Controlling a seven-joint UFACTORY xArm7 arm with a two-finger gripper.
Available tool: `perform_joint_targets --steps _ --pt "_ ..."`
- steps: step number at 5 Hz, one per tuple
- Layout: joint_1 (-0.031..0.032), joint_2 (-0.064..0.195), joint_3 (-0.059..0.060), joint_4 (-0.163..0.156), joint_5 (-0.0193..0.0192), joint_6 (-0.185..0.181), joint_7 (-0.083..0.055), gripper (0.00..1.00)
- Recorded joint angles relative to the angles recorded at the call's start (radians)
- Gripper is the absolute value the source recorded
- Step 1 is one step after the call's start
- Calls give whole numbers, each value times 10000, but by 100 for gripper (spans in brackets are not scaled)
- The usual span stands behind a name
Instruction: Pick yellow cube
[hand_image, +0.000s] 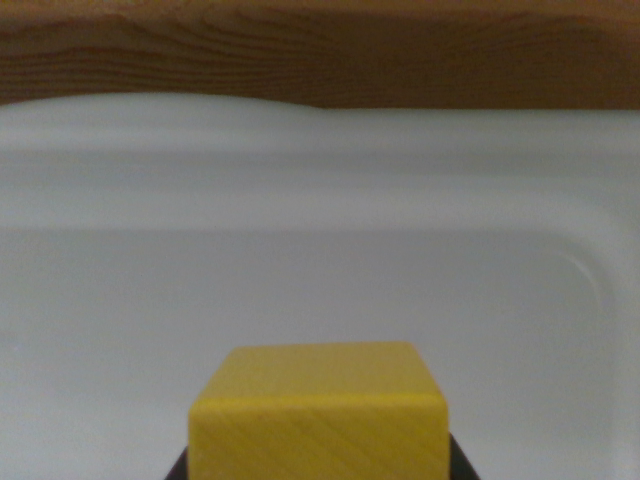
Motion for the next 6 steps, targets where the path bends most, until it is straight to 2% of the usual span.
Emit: perform_joint_targets --steps 1,2,3,4,5,6 --pt "0 -90 -3 337 -4 427 1 100" --pt "0 -90 -3 337 -4 427 1 100" --pt "-1 -178 -6 667 -8 844 1 100" --pt "-1 -178 -6 667 -8 844 1 100" --pt "-1 -269 -9 1008 -12 1276 2 100" --pt "-1 -269 -9 1008 -12 1276 2 100"
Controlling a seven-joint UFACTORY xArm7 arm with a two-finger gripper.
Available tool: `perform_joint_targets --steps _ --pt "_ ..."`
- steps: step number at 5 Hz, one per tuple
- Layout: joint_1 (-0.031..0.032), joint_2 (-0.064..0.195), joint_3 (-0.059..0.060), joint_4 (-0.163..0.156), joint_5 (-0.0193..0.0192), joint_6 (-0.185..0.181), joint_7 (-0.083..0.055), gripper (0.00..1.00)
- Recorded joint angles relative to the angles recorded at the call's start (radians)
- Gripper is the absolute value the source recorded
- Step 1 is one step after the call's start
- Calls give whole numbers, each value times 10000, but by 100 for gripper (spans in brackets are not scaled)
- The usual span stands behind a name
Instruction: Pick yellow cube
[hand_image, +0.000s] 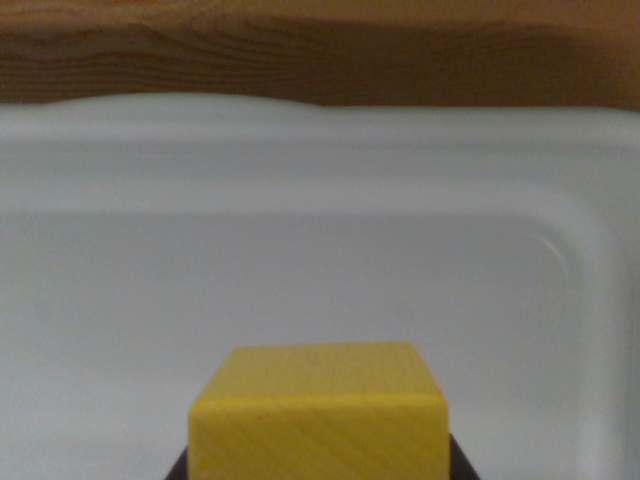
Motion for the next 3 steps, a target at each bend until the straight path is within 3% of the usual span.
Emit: perform_joint_targets --steps 1,2,3 --pt "0 -76 -3 284 -3 360 1 100" --pt "0 -76 -3 284 -3 360 1 100" --pt "-1 -149 -5 559 -7 709 1 100"
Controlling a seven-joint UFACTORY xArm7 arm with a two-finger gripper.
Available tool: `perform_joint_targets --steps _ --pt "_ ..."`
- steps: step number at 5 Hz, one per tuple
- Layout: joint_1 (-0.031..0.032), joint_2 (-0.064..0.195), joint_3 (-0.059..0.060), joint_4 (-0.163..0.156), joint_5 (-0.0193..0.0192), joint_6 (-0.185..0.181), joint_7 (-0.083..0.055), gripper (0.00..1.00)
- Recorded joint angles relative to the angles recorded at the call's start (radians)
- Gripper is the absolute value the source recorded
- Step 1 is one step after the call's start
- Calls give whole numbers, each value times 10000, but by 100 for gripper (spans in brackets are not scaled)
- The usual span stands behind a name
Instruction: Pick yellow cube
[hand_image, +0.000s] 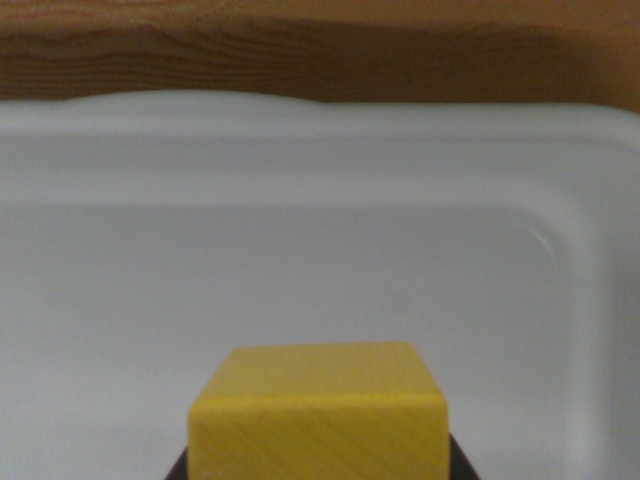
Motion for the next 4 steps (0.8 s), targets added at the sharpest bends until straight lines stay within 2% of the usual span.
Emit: perform_joint_targets --steps 1,2,3,4 --pt "0 0 0 0 0 0 0 100" --pt "0 -66 -2 247 -3 313 0 100" --pt "0 -66 -2 247 -3 313 0 100" --pt "-1 -123 -4 460 -5 582 1 100"
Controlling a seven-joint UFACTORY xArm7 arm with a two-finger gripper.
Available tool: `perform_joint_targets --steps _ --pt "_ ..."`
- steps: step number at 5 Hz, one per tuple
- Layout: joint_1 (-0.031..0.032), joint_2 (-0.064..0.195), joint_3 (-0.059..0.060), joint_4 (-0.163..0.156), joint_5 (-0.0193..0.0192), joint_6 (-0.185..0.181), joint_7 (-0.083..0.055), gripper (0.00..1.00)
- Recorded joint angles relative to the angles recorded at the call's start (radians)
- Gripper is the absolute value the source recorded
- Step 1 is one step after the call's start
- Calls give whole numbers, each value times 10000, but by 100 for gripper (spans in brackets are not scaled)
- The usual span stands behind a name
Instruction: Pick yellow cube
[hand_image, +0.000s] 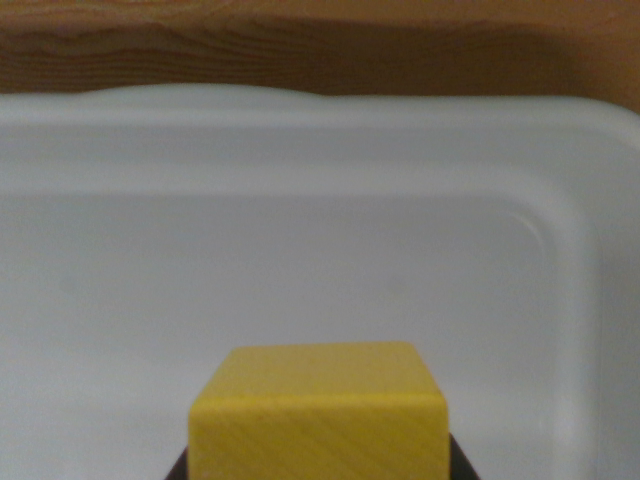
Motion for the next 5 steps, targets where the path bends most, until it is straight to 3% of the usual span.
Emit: perform_joint_targets --steps 5 --pt "0 -84 -3 315 -4 398 1 100"
